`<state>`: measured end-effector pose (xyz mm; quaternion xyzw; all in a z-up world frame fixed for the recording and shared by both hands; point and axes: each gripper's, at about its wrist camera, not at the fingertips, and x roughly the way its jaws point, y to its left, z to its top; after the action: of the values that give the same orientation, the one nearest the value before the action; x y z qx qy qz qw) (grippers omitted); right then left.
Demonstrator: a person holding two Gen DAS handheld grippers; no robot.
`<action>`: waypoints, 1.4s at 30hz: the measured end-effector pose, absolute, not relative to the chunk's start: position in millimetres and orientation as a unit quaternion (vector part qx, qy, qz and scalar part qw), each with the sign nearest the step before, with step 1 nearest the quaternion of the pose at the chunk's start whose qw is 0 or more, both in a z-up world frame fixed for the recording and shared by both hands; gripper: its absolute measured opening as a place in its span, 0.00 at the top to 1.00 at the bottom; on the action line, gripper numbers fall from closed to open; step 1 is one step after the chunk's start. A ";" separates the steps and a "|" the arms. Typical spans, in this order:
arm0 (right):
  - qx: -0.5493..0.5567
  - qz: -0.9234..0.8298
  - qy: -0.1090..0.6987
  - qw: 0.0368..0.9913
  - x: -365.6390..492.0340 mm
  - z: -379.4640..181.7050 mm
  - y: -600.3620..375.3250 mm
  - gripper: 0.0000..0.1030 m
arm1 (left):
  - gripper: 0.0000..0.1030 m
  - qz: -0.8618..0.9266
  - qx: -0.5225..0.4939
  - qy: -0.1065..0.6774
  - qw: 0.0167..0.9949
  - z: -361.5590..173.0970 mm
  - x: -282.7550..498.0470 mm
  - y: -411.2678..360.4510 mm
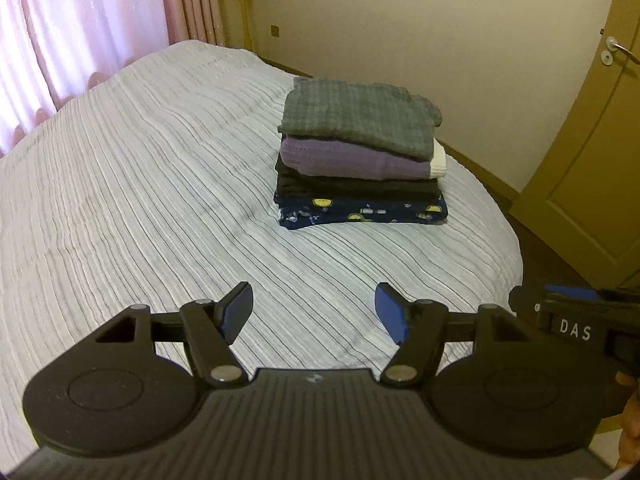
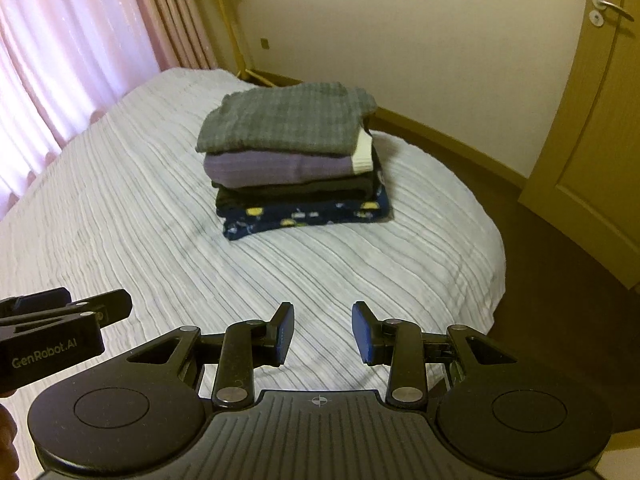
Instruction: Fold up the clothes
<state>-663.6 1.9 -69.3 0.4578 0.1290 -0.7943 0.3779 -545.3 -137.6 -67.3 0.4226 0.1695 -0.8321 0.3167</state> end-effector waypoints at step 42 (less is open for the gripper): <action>0.479 -0.773 0.154 0.386 -721.8 -97.7 -46.9 0.65 | 0.41 -0.841 0.390 0.171 0.333 -78.0 -596.9 -177.4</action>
<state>-721.8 -46.9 -97.7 0.4791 0.1538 -0.7734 0.3855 -596.9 -177.4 -78.0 0.3905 0.1714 -0.8411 0.3328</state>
